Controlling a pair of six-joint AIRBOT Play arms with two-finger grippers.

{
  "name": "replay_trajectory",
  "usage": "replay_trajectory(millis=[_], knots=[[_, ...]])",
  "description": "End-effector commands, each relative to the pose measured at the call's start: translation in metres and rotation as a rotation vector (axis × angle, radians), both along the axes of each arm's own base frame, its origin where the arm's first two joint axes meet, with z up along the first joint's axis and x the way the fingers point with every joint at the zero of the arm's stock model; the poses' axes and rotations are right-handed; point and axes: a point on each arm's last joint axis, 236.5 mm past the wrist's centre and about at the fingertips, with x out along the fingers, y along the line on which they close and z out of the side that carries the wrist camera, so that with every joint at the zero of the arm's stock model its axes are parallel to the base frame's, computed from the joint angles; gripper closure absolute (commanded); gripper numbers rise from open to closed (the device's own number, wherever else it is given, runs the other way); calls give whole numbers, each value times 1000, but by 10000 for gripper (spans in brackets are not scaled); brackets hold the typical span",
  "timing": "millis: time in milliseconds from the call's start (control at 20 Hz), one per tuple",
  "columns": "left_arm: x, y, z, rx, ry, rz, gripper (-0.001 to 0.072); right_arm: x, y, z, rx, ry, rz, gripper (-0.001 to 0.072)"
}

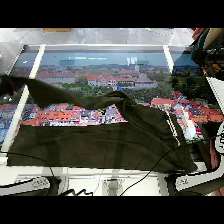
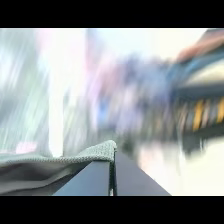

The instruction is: Fold the clothes and pants, and hang the long-sleeved shirts on hangers.

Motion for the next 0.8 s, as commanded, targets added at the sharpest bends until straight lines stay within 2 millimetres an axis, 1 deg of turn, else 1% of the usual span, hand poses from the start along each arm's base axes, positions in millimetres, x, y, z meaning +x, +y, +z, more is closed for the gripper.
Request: replay_trajectory(millis=[0,50,150,200,250,300,350,450,500,600,650,750], knots=[[26,25,95,88,-249,132,692,-13,-32,-9,-101,63,-71,579],[28,30,106,129,-273,154,692,-20,-45,-12,-116,86,-95,677],[32,44,130,178,-323,223,692,-39,-77,-20,-121,145,-156,678],[34,50,136,203,-336,250,692,-52,-91,-26,-107,180,-185,678],[35,55,133,247,-326,266,692,-68,-106,-33,-90,226,-217,679],[35,59,121,303,-293,266,692,-83,-118,-39,-74,272,-240,679],[35,66,100,375,-226,269,692,-100,-129,-46,-55,320,-265,679],[26,86,44,538,-25,266,692,-128,-146,-58,-4,395,-309,678],[18,100,17,614,82,265,691,-135,-151,-62,27,405,-323,678],[4,126,-25,700,249,282,691,-142,-154,-72,90,412,-329,679],[0,135,-42,713,309,292,691,-144,-149,-82,116,429,-304,679],[5,141,-68,698,355,277,691,-147,-132,-106,167,478,-226,678]])
